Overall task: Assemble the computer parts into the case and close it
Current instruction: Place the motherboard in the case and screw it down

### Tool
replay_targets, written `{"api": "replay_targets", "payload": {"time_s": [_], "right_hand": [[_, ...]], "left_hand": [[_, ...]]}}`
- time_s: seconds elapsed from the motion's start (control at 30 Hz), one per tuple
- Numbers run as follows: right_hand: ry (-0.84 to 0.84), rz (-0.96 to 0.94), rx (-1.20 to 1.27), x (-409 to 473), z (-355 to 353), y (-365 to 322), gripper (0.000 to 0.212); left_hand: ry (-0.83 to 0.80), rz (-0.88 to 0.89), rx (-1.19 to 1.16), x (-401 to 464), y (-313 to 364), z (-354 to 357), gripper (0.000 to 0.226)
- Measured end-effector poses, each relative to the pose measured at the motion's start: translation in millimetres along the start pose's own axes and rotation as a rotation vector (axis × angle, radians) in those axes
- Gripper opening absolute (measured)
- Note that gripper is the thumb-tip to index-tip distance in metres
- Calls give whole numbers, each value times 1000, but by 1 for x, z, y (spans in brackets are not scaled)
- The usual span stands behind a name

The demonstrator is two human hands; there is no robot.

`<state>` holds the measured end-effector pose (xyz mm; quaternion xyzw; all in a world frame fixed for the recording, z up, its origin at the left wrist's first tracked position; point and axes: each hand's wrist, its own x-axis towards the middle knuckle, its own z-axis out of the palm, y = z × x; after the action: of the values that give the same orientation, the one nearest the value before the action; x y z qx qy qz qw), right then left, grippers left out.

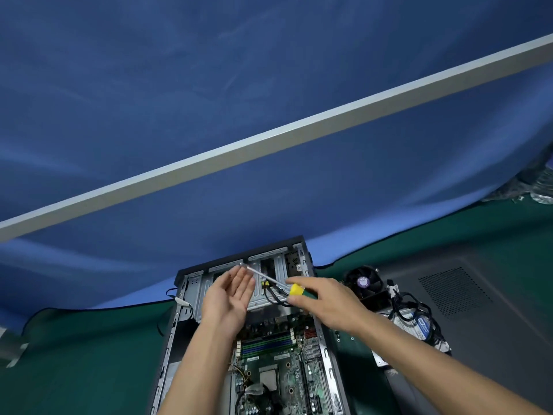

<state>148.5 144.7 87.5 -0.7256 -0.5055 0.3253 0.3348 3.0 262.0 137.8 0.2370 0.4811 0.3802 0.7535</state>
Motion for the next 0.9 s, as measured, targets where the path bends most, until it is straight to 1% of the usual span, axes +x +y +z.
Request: {"api": "replay_targets", "payload": {"time_s": [0.13,0.2,0.27,0.43,0.57,0.67,0.73,0.83,0.9], "right_hand": [[-35,-64,-138,-3,5,-8,44],[-31,-79,-159,-3,8,-11,36],[-14,-80,-155,-2,10,-13,28],[-16,-71,-151,2,13,-15,33],[-55,-23,-111,6,12,-20,31],[-99,18,-100,12,14,-28,30],[-157,45,-81,16,13,-35,29],[-357,151,86,24,10,-49,30],[-445,218,91,29,11,-57,31]], "left_hand": [[-13,-46,-94,3,5,-9,26],[-26,-63,-123,3,4,-12,26],[-45,-81,-132,3,3,-13,26],[-75,-77,-179,3,0,-19,26],[-97,-70,-209,8,0,-30,28],[-92,-38,-175,12,1,-40,28],[-79,-22,-156,17,-2,-47,28],[-70,-42,-177,22,-10,-62,29],[-68,-86,-231,25,-17,-74,30]]}}
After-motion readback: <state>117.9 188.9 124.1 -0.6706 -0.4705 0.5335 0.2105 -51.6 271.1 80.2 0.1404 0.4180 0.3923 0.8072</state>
